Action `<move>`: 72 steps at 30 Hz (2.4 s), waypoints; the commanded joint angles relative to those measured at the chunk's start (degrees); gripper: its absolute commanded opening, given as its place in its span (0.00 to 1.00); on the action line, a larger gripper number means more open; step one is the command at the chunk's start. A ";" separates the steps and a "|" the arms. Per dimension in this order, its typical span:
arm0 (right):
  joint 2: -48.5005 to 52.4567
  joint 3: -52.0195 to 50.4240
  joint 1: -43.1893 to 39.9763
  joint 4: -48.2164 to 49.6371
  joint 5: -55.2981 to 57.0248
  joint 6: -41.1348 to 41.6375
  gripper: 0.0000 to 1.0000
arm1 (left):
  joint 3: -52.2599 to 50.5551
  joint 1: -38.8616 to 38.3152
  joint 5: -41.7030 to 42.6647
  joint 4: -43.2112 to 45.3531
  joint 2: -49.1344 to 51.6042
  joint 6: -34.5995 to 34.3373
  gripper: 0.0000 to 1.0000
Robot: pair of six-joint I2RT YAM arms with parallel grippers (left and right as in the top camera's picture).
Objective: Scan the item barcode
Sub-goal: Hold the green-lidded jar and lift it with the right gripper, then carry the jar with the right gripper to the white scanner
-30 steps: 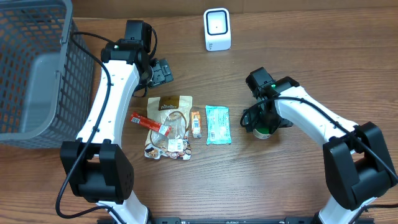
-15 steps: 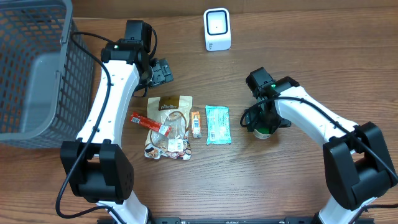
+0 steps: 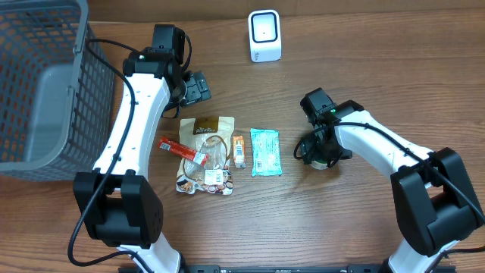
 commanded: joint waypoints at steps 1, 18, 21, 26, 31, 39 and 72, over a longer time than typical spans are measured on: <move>-0.13 -0.39 0.04 0.42 -0.04 0.00 0.71 | 0.70 0.00 -0.55 0.04 -0.90 0.66 1.00; -2.78 8.04 0.04 -4.66 -1.79 0.02 0.26 | 0.70 0.00 -0.57 0.02 -0.90 0.66 1.00; -4.20 12.00 0.04 -7.06 -1.79 0.02 0.20 | 0.70 0.00 -0.55 0.04 -0.90 0.66 1.00; -5.22 20.70 0.04 -12.68 -2.10 -0.02 0.20 | 0.70 0.00 -0.55 0.04 -0.90 0.66 1.00; -5.20 28.17 0.04 -15.28 -6.93 -0.04 0.23 | 0.70 0.00 -0.52 0.04 -0.90 0.66 1.00; -1.99 46.45 -0.09 -27.89 -9.68 -0.02 0.28 | 0.70 0.00 -0.55 0.20 -0.90 0.66 1.00; 20.98 51.80 -0.07 28.13 2.40 -0.22 0.04 | 0.70 0.00 -0.55 0.20 -0.90 0.66 1.00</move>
